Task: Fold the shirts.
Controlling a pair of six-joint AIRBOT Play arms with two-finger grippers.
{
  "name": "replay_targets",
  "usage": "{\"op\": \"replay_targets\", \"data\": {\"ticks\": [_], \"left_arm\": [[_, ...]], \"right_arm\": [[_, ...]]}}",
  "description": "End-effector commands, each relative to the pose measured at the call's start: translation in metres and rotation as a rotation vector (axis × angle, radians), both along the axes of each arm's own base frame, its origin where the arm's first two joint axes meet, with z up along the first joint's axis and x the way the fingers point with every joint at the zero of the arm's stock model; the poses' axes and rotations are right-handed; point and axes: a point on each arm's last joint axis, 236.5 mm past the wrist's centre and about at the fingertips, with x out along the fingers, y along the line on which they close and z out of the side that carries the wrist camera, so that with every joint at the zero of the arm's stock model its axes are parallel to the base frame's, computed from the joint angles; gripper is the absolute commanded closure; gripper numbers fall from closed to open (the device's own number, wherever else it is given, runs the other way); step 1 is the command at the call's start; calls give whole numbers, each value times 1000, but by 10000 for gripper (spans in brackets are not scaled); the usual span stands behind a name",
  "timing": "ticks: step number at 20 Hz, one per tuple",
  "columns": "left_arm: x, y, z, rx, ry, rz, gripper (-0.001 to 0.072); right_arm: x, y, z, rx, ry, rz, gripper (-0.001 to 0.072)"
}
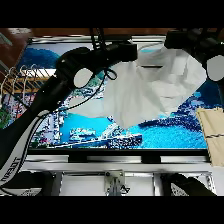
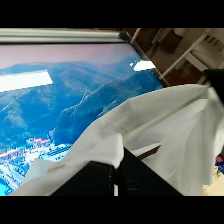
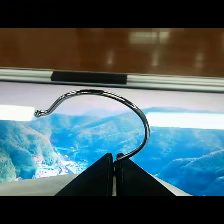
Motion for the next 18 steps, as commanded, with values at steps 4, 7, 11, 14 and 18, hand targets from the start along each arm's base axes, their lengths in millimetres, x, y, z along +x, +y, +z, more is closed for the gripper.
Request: {"op": "replay_targets", "data": {"ticks": [4, 7, 11, 14, 18], "left_arm": [[-80, -30, 24, 202, -176, -183, 661], [-110, -44, 5, 305, -168, -267, 661], [-128, -60, -4, 316, -160, -312, 661], [-142, -77, -50, 409, -84, -369, 660], [-132, -99, -96, 448, -46, -380, 654]], "right_arm": [[16, -16, -17, -11, 20, -82, 628], [18, -30, -14, -41, 6, -137, 628], [14, -18, -16, -78, 9, -121, 628], [13, -11, -8, -83, -24, -147, 628], [12, -12, -8, -31, -15, -170, 628]]}}
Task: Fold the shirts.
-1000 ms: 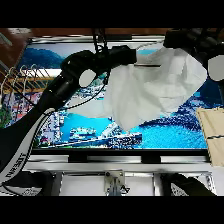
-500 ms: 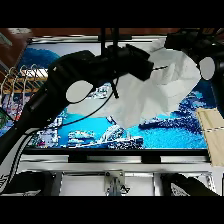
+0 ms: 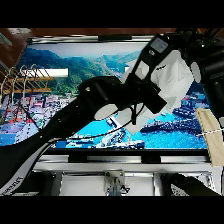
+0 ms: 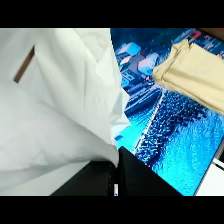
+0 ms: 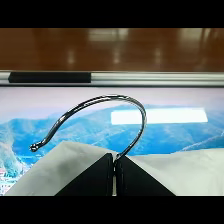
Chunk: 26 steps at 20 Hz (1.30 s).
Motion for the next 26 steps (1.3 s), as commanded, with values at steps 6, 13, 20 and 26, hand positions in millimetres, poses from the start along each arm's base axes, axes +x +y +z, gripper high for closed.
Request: {"op": "replay_targets", "data": {"ticks": [6, 13, 20, 26], "left_arm": [[34, 23, 45, -90, -76, 69, 160], [63, 170, 56, 92, 63, 284, 172], [79, 175, -75, 159, 339, 312, 10], [134, 138, -105, 4, 245, 328, 28]], "right_arm": [[-7, -12, 14, -12, -29, -51, 628], [-7, -10, 17, 20, -42, -51, 628], [-14, -13, 34, 28, -81, -51, 629], [-16, -12, 37, 31, -87, -48, 628]]}}
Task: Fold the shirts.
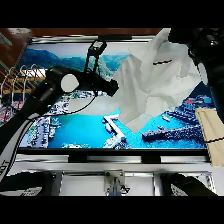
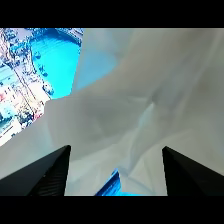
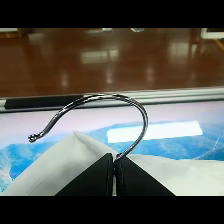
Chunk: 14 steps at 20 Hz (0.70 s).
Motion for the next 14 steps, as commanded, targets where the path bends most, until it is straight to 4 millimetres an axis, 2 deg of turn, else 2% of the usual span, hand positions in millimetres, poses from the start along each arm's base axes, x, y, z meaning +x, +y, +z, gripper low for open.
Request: {"op": "replay_targets", "data": {"ticks": [1, 3, 4, 5, 6, 8, 9, 10, 12, 14], "left_arm": [[27, -22, -10, -93, -78, -1, 30], [27, -32, -25, -81, -82, -62, 39], [29, -32, -31, -76, -78, -69, 111], [32, -30, -32, -68, -86, -69, 430], [35, -25, -27, -64, -104, -69, 653], [40, -12, -5, -74, -143, -54, 658], [41, -3, 15, -75, -187, -51, 659], [40, 6, 39, -79, -241, -48, 659], [30, 20, 104, -133, -375, -32, 659], [12, 30, 163, -203, -468, -24, 659]], "right_arm": [[-1, 1, 3, 3, -8, 4, 628], [0, 1, 7, -9, -23, 6, 628], [0, 1, 7, -12, -25, 6, 628], [0, 0, 6, -12, -21, 3, 628], [0, -1, 5, -12, -16, 0, 628], [-1, -6, 4, -39, -8, -19, 628], [-2, -10, 3, -57, -3, -34, 628], [-2, -14, 2, -74, 3, -48, 629], [-4, -20, -2, -89, 21, -70, 628], [-4, -23, -3, -91, 27, -83, 628]]}}
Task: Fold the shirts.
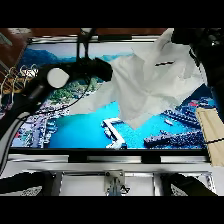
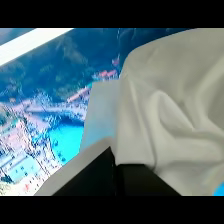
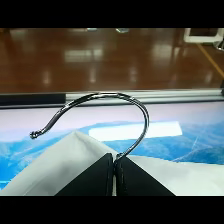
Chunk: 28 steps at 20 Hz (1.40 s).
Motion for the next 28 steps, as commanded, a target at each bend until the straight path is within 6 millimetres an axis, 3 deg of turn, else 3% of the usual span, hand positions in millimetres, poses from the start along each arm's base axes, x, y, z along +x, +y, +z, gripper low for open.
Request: {"op": "replay_targets", "data": {"ticks": [1, 2, 4, 5, 7, 9, 10, 12, 16, 18, 19, 21, 24, 28], "left_arm": [[-27, 20, 99, -110, -172, 10, 659], [-41, 17, 122, -156, -190, -2, 660], [-70, -1, 141, -177, -213, -65, 660], [-85, -12, 134, -156, -188, -107, 660], [-112, -36, 99, -93, -60, -192, 660], [-126, -53, 68, -21, 3, -248, 658], [-122, -56, 57, 6, 9, -247, 590], [-101, -44, 53, 56, -36, -196, 182], [-49, 6, 95, 18, -146, -38, 159], [-35, 24, 107, 11, -172, 5, 142], [-34, 25, 105, 31, -185, -1, 92], [-41, 12, 91, 54, -155, -57, 56], [-68, -23, 75, 36, -103, -215, 33], [-85, -29, 70, 113, -140, -318, 31]], "right_arm": [[-2, -11, -1, -14, 9, -45, 628], [-2, -14, 1, -5, -1, -60, 629], [-3, -22, 6, 5, -26, -98, 629], [-3, -27, 8, 0, -32, -119, 629], [-5, -33, 6, 10, -25, -146, 629], [-5, -30, 6, 32, -30, -144, 629], [-5, -29, 6, 35, -32, -140, 628], [-6, -23, 7, 27, -33, -129, 629], [-10, -17, 13, 16, -43, -108, 629], [-12, -16, 16, 24, -50, -102, 628], [-13, -15, 18, 28, -55, -97, 629], [-14, -6, 22, 35, -69, -72, 628], [-18, 22, 21, 23, -63, -13, 628], [-26, 50, 15, 11, -35, 33, 629]]}}
